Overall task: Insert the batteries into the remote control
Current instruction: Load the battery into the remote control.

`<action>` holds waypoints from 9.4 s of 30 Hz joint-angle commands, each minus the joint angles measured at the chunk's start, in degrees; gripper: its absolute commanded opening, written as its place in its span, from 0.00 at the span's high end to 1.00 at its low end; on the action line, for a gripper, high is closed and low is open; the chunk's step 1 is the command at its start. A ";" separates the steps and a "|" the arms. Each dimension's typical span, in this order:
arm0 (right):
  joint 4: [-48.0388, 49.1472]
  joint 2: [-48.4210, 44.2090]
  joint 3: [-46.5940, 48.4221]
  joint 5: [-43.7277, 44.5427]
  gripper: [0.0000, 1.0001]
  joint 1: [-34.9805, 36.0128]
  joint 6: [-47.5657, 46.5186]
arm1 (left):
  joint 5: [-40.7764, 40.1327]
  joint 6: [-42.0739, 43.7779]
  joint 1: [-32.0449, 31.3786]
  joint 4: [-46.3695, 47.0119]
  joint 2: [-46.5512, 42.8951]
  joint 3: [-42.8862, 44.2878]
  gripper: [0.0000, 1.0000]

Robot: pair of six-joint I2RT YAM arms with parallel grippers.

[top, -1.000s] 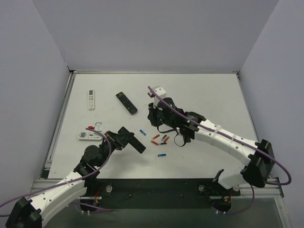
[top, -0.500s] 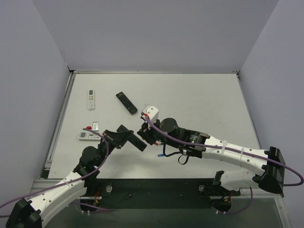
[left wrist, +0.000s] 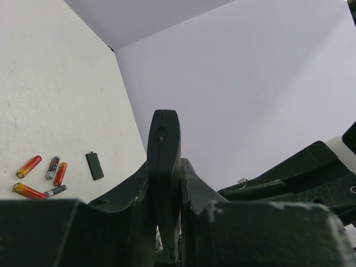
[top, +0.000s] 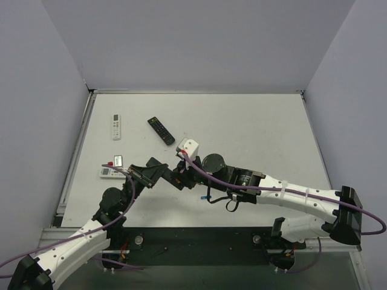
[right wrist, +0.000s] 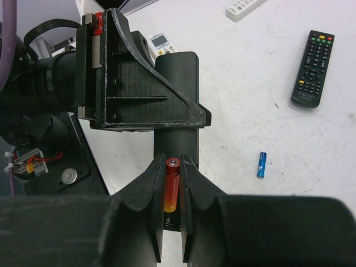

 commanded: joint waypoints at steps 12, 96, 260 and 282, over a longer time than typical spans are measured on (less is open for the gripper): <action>2.83 1.77 -0.27 -1.71 1.00 0.76 -0.85 | -1.00 -2.09 0.29 5.27 -0.34 -2.97 1.00; 7.39 5.12 -2.46 3.39 0.99 1.03 0.64 | -0.82 -5.86 0.29 4.30 -2.62 -4.37 1.00; -44.10 12.40 27.76 -5.31 0.60 -2.84 2.84 | 7.09 -3.76 0.29 -1.76 4.49 4.33 1.00; -44.81 19.43 31.02 -10.67 0.80 -2.84 4.07 | 8.23 -2.44 0.20 -1.85 5.55 5.39 1.00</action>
